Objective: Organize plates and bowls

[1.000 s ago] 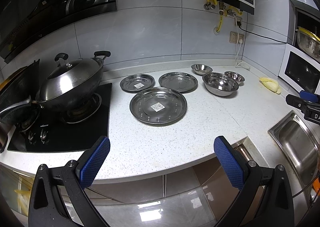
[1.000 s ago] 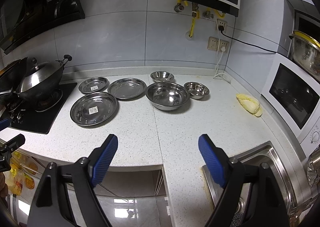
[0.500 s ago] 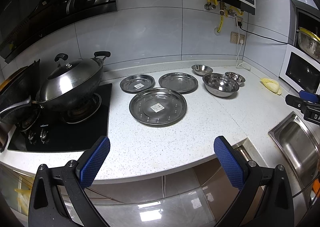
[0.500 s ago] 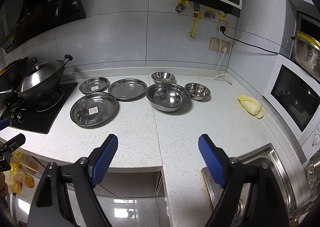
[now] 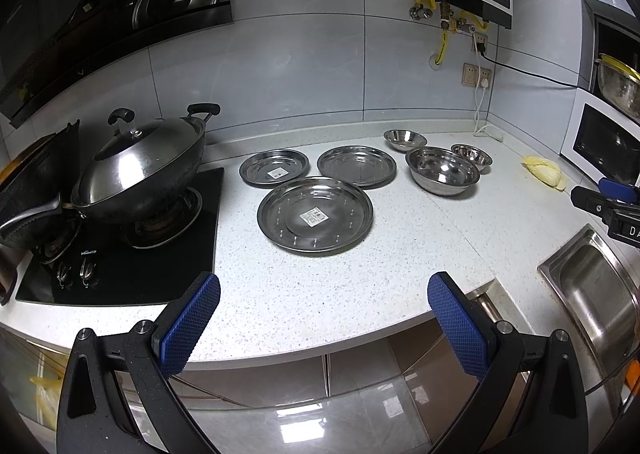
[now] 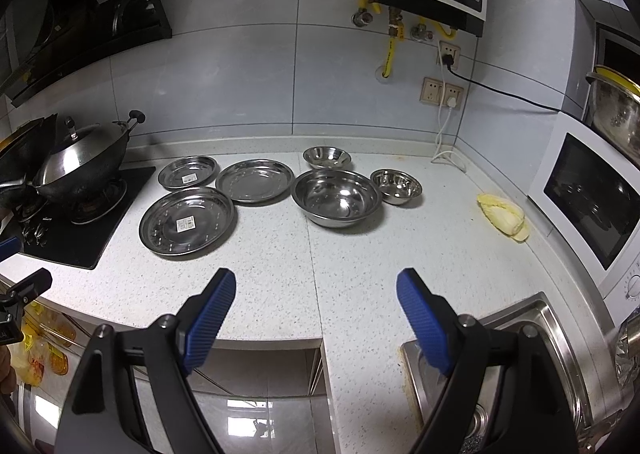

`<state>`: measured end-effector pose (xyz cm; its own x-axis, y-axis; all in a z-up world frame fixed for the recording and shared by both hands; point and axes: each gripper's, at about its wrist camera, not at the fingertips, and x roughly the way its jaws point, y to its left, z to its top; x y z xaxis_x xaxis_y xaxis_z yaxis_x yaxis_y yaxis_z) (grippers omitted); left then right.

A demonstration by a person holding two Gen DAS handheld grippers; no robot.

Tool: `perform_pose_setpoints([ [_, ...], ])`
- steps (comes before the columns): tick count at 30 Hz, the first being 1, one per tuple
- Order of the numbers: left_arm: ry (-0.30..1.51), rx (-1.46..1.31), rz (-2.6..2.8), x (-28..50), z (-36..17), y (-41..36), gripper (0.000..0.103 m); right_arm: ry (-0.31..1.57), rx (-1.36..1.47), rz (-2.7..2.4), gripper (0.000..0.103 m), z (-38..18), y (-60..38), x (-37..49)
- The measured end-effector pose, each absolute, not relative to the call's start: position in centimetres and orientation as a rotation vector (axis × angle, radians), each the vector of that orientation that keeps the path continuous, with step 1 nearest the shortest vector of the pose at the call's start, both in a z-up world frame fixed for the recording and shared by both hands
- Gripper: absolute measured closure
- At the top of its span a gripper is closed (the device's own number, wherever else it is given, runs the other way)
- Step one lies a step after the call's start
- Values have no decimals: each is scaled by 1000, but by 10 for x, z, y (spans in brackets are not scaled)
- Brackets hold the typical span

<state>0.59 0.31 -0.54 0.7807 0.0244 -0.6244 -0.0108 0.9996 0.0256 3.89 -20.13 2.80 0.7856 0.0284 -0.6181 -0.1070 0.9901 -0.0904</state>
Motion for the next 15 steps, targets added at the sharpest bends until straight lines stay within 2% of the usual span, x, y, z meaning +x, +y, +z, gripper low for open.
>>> perform_pose_setpoints([
  [15, 700, 8, 49, 22, -9, -7, 1, 675, -129, 111, 20, 22, -206, 59],
])
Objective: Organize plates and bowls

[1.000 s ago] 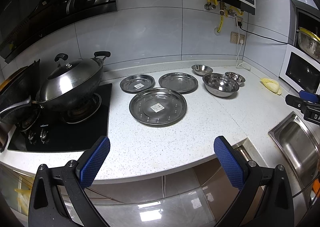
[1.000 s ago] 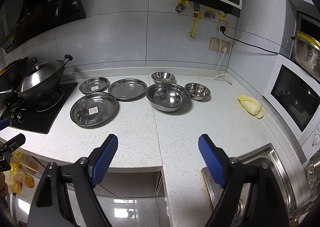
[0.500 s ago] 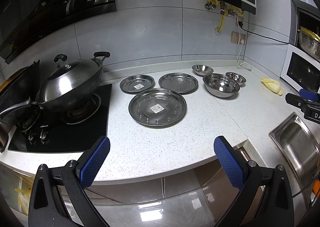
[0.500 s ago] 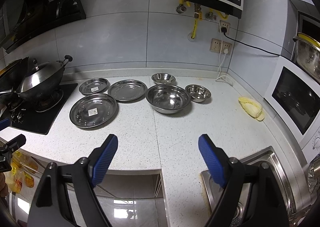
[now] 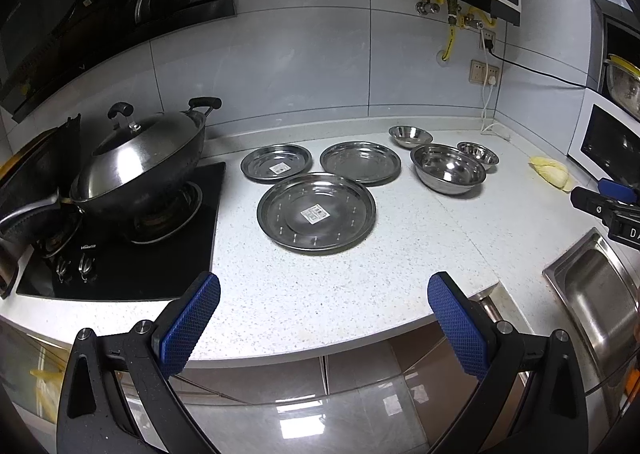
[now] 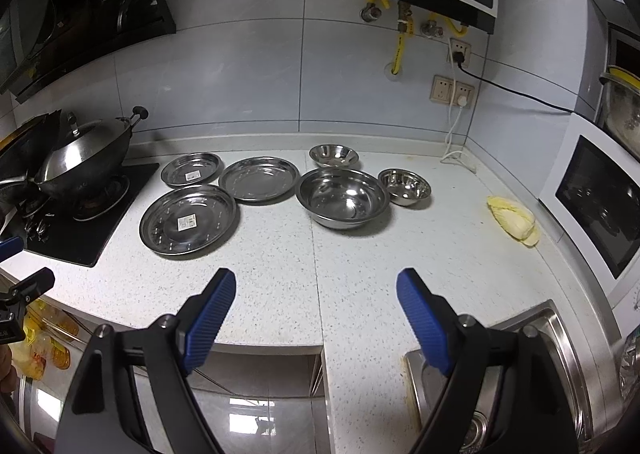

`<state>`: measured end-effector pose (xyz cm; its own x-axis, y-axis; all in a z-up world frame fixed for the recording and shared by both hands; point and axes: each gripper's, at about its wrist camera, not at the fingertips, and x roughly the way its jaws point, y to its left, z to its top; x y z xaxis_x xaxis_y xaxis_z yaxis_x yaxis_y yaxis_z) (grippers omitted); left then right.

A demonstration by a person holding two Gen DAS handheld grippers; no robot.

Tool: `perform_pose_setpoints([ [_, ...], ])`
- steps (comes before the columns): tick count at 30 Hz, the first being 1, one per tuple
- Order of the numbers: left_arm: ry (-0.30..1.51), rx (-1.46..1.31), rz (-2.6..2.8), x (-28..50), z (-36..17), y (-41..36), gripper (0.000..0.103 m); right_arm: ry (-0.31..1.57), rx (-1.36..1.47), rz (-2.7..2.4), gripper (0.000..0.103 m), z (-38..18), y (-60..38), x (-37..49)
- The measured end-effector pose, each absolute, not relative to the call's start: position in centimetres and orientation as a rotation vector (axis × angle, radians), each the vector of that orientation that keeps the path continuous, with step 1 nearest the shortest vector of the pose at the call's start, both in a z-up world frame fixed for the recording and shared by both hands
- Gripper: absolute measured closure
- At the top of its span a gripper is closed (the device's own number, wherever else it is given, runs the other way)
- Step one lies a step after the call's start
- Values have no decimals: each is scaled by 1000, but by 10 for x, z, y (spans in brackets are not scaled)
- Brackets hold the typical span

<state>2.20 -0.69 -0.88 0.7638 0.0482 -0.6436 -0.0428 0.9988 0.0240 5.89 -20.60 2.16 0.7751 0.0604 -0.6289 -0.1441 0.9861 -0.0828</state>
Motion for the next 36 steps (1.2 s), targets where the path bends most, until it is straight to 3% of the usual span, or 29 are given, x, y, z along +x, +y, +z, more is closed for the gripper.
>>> perform_pose_setpoints([
  [19, 682, -110, 186, 113, 32, 13, 1, 681, -135, 393, 20, 34, -126, 167],
  [26, 810, -159, 232, 191, -2, 48, 1, 869, -122, 436, 20, -13, -75, 240],
  [36, 1015, -205, 209, 272, -96, 98, 1, 1088, -111, 398, 20, -102, -23, 317],
])
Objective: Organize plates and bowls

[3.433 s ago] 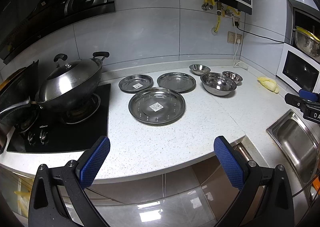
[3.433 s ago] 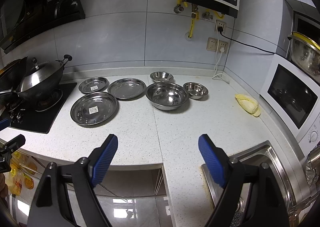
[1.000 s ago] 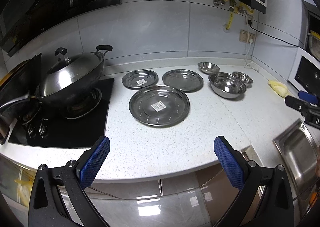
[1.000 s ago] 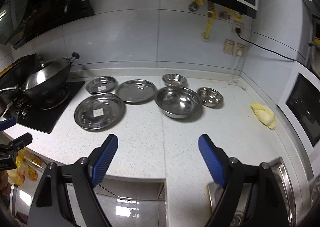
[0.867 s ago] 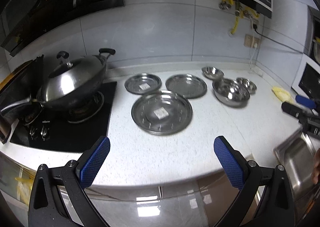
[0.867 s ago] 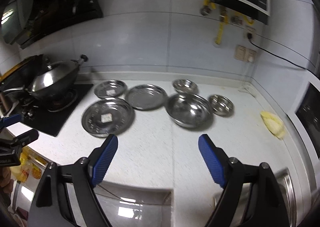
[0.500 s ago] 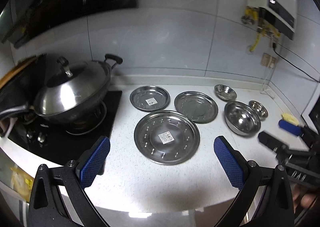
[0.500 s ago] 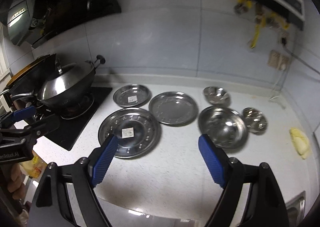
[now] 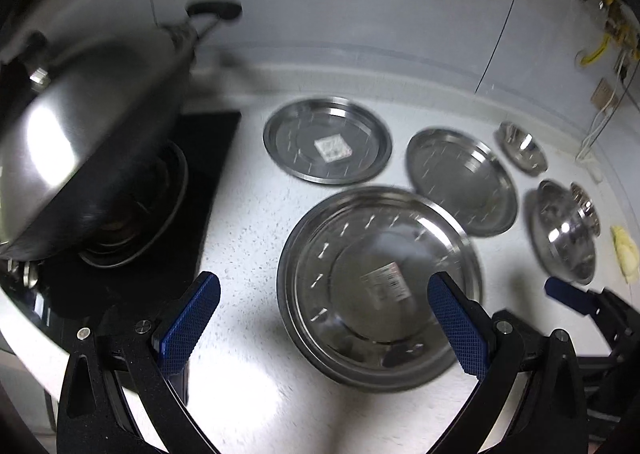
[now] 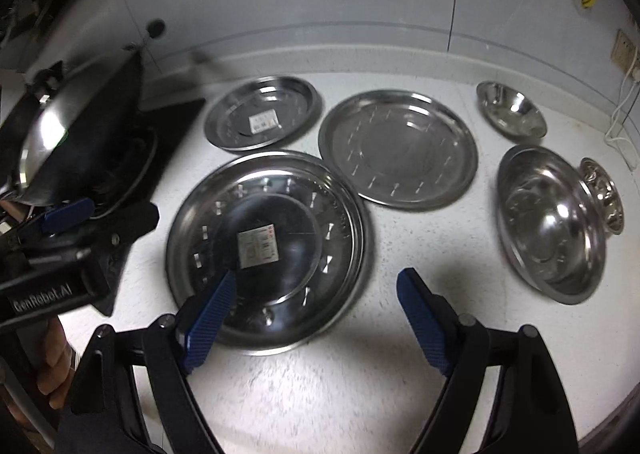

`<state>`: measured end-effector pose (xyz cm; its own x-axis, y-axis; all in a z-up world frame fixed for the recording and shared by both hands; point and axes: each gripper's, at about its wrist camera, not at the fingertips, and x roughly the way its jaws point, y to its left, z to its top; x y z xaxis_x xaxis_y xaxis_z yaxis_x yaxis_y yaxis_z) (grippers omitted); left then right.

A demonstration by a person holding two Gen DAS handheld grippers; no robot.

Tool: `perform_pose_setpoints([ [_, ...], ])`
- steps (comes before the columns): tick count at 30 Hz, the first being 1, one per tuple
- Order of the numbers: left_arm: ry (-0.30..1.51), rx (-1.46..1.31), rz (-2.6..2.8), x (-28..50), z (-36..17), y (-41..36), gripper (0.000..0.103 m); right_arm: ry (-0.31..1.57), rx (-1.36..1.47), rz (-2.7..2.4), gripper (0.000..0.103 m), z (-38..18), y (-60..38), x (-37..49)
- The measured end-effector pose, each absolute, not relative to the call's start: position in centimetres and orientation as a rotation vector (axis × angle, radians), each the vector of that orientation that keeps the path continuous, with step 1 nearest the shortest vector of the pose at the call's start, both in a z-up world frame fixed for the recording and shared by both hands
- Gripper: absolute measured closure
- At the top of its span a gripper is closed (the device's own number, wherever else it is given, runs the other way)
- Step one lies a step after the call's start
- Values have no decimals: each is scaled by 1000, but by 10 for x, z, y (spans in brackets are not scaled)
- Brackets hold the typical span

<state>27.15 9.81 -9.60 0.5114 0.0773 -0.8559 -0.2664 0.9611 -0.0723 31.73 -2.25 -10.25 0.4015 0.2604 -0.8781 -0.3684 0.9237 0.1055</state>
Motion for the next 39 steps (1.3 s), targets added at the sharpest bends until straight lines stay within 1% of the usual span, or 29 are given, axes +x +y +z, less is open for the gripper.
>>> perform_pose_setpoints([
  [7, 1094, -206, 151, 291, -137, 117, 1, 1166, -118, 322, 20, -136, -11, 333],
  [17, 1150, -230, 160, 315, -161, 127, 1, 1211, -128, 335, 20, -155, -3, 353],
  [22, 1214, -276, 180, 322, -173, 126, 1, 1255, -110, 384, 20, -165, -7, 364],
  [28, 1225, -303, 221, 323, -175, 129, 1, 1285, -111, 440, 21, -177, -9, 370],
  [35, 1252, -353, 224, 326, -190, 137, 1, 1292, -79, 486, 23, -182, -15, 375],
  [36, 1256, -357, 221, 326, -192, 138, 2, 1291, -77, 490, 26, -181, -16, 375],
  [37, 1261, -361, 220, 327, -194, 138, 2, 1288, -78, 495, 36, -180, -17, 375],
  [38, 1269, -364, 217, 327, -197, 139, 2, 1285, -74, 503, 43, -179, -19, 376],
  [39, 1266, -350, 222, 326, -196, 138, 2, 1288, -71, 505, 54, -179, -20, 376],
])
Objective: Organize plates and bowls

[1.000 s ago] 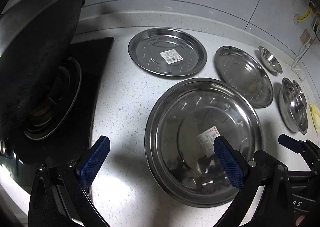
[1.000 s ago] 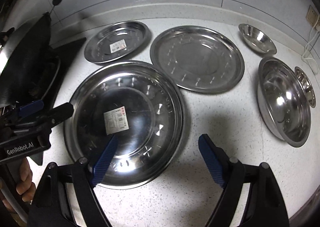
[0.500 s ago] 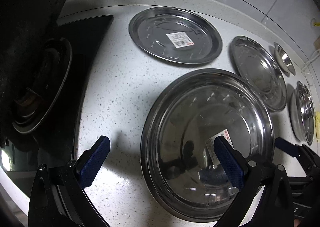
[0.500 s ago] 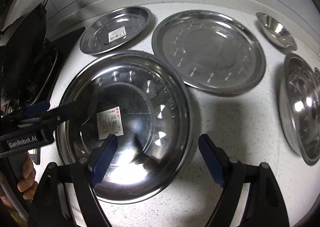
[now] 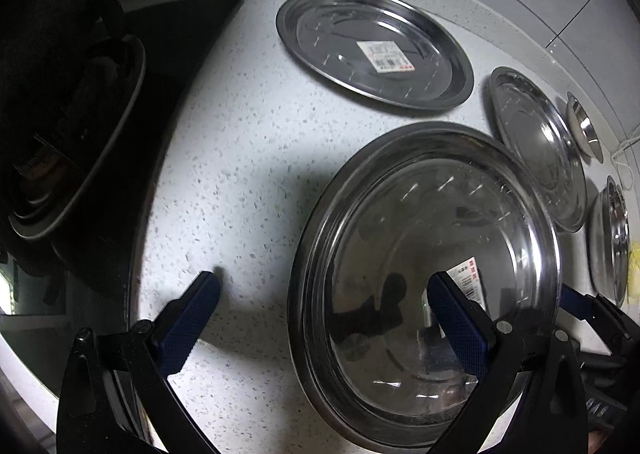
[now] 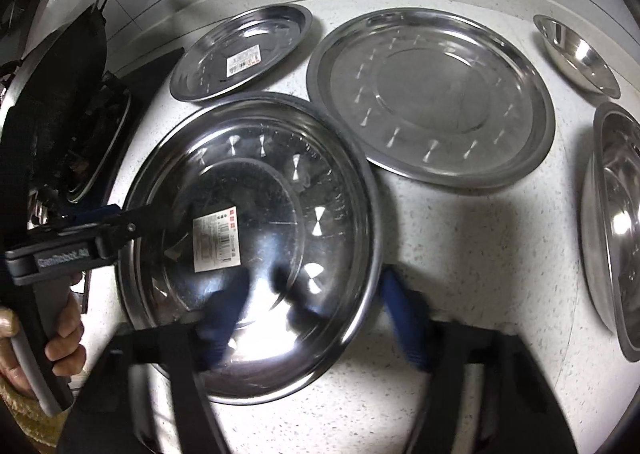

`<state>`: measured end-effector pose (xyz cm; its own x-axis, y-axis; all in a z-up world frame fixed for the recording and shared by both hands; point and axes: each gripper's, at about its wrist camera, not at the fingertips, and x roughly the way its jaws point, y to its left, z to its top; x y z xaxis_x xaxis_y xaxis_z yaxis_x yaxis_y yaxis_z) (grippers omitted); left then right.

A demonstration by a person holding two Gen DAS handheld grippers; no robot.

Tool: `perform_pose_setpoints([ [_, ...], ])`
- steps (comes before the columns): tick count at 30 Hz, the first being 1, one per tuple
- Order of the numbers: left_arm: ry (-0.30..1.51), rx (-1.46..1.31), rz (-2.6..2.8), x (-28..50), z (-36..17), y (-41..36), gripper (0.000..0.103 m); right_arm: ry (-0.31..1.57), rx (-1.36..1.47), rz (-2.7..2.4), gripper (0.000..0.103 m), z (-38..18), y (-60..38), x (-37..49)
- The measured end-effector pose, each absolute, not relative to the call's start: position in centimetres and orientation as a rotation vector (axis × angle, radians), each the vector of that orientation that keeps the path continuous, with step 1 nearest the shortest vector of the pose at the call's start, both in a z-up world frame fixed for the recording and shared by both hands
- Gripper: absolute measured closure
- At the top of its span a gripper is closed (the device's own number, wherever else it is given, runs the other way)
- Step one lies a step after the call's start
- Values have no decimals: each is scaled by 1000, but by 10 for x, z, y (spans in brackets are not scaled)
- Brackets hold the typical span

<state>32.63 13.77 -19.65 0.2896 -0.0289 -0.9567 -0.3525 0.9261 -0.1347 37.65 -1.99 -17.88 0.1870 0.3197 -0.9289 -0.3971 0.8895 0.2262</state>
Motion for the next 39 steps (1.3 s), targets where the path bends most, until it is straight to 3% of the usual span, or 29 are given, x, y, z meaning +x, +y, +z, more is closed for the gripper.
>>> perform_pose_setpoints([
  [3, 1286, -330, 217, 329, -197, 136, 2, 1293, -75, 491, 73, -179, -23, 380],
  [12, 1321, -356, 183, 341, -197, 140, 2, 1279, -99, 485, 89, -180, -27, 378],
  [27, 1310, -255, 119, 352, -197, 109, 6, 1249, -106, 509, 91, -181, -29, 369],
  [29, 1302, -243, 136, 353, -196, 106, 15, 1249, -104, 515, 91, -181, -29, 368],
  [30, 1294, -229, 145, 351, -196, 107, 29, 1248, -103, 518, 91, -181, -30, 367],
  [33, 1286, -208, 191, 348, -192, 106, 55, 1245, -96, 528, 91, -181, -31, 366],
  [36, 1279, -235, 176, 344, -191, 116, 67, 1246, -89, 531, 91, -181, -33, 366],
  [39, 1267, -259, 143, 341, -192, 125, 70, 1242, -99, 516, 91, -180, -31, 366],
])
